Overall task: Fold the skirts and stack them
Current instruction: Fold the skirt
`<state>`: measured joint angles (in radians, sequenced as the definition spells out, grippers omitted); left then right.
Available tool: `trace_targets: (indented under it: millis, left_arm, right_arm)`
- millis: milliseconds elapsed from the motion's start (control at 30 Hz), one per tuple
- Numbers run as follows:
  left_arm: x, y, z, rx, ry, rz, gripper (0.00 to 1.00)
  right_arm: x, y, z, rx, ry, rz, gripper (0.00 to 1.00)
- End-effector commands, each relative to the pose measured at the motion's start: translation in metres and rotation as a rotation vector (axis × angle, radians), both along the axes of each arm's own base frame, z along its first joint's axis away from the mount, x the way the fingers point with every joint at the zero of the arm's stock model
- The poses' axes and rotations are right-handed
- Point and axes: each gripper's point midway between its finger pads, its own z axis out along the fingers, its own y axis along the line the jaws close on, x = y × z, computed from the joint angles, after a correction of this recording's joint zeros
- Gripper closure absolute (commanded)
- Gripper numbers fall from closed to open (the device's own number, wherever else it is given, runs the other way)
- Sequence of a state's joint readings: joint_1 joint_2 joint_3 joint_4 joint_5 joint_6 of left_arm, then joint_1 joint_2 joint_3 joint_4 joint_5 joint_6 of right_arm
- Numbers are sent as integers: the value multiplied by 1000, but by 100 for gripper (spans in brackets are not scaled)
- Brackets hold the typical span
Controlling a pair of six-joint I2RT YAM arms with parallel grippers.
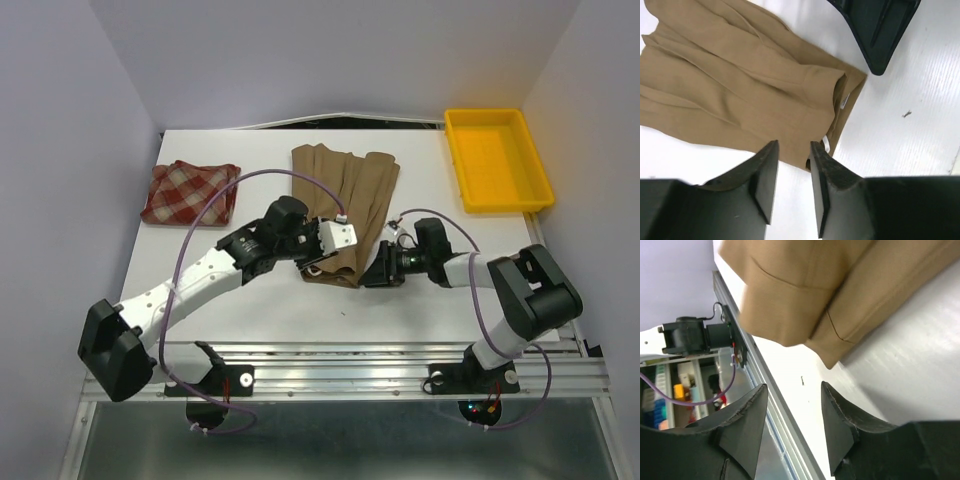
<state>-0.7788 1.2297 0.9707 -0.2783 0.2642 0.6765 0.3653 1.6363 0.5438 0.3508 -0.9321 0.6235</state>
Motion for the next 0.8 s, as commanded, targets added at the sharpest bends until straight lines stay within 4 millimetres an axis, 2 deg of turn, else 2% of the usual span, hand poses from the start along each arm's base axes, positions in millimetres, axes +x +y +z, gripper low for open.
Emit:
trace_targets:
  millis: [0,100,133,200,233,300,400,467,567,600,667,700,767]
  left_arm:
    - [-4,-13,-13,-18,186,80,61]
    - [13,-24,-28,-27,216,154,64]
    - [21,-26,-42,-4,228,193,66]
    - [32,-35,-51,-14,240,231,68]
    - [37,-41,-65,3,279,254,71]
    - [39,-52,-71,-7,312,247,73]
    - [31,-71,-80,-16,300,196,73]
    - [17,-77,-103,53,276,154,73]
    - [2,-72,-138,172,302,113,78]
    - [-7,-61,-162,266,334,88,79]
    - [-18,-44,-185,347,361,64,81]
    - [-27,-29,-196,401,363,35,81]
    - [-31,-17,-202,437,348,25,82]
  right_arm:
    - [23,-12,27,-17,-114,-11,48]
    - [49,-23,35,-47,-176,-56,50]
    - [67,-31,39,-61,-204,-98,52]
    - [83,-40,42,-74,-223,-132,53]
    - [100,-49,45,-92,-250,-167,55]
    - [113,-58,48,-107,-268,-196,55]
    - [138,-75,56,-135,-323,-242,56]
    - [151,-81,62,-156,-372,-248,56]
    - [177,-81,80,-164,-451,-250,55]
    - [184,-80,85,-159,-463,-252,55]
    - [203,-74,98,-114,-450,-265,55]
    - [213,-72,106,-85,-472,-274,55]
    - [225,-64,108,-21,-422,-286,55]
